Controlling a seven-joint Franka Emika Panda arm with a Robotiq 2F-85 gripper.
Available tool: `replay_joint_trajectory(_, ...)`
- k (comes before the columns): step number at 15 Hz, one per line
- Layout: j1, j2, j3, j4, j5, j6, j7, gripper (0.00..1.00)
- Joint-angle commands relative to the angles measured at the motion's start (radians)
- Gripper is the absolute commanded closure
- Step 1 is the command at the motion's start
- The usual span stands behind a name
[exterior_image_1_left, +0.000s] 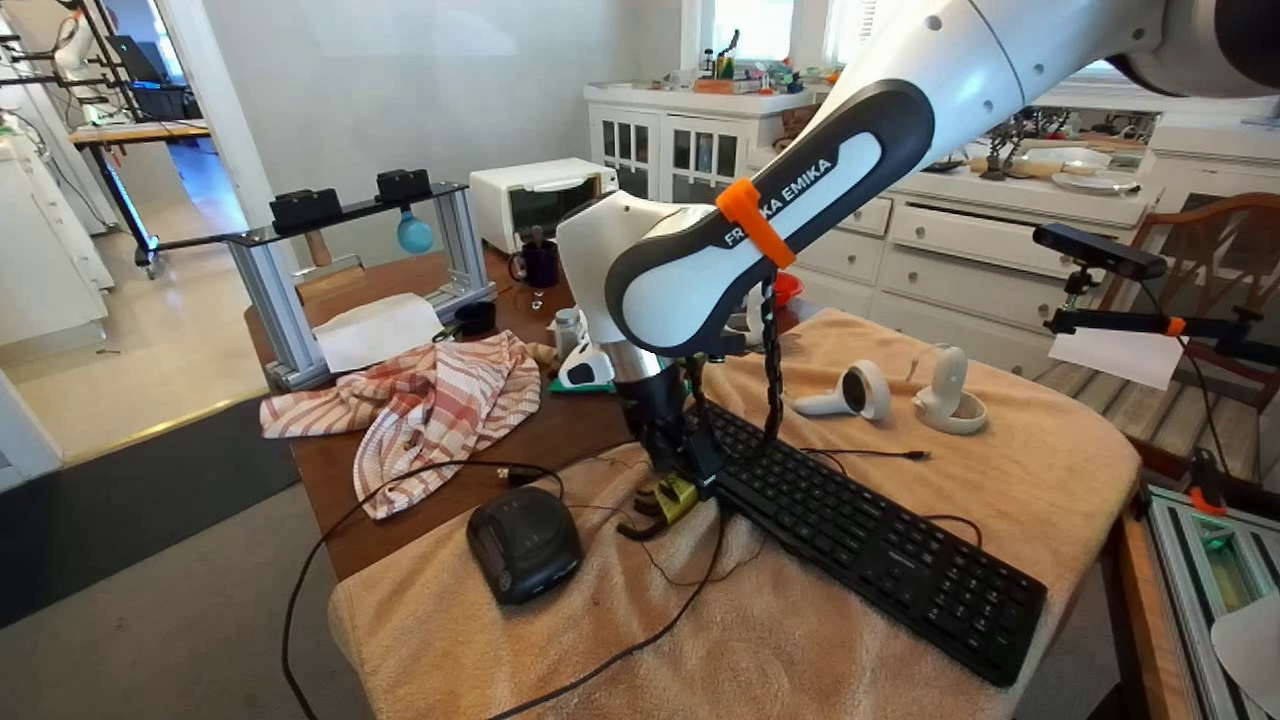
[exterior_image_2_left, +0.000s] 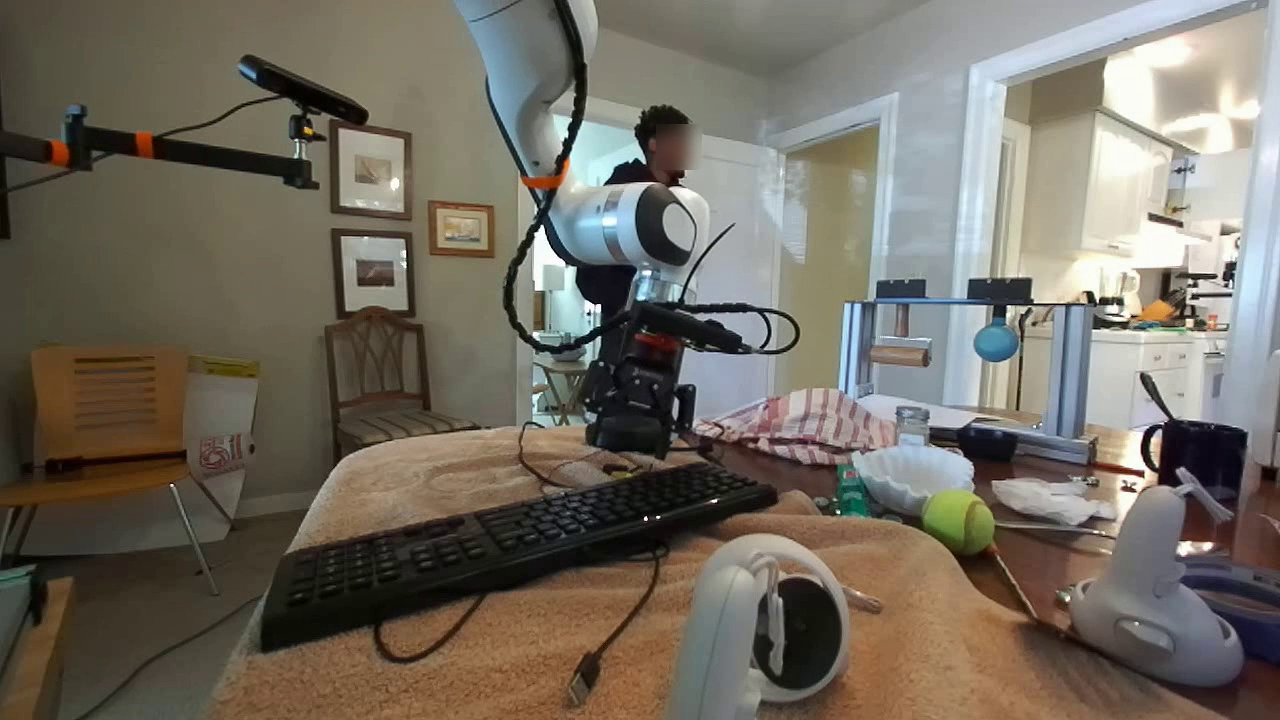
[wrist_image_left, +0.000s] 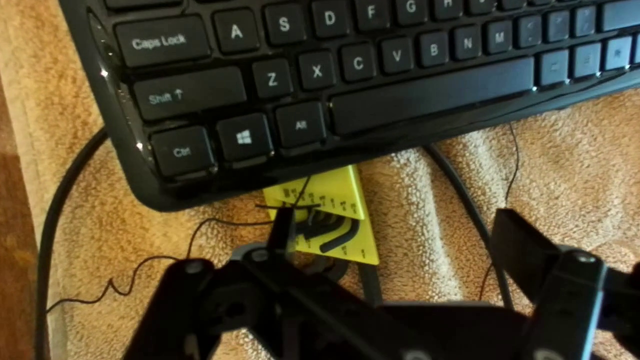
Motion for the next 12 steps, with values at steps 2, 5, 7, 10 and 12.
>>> replay_joint_trajectory(2, 0.010, 0.080, 0.004, 0.103, -0.026, -0.032, -0.004, 0.00)
replay_joint_trajectory(5, 0.008, 0.109, 0.004, 0.141, -0.026, -0.041, -0.006, 0.02)
replay_joint_trajectory(7, 0.005, 0.131, 0.006, 0.171, -0.020, -0.048, -0.009, 0.02)
replay_joint_trajectory(10, 0.002, 0.162, 0.008, 0.214, -0.013, -0.065, -0.011, 0.08)
replay_joint_trajectory(12, 0.000, 0.174, 0.008, 0.226, -0.010, -0.068, -0.009, 0.08)
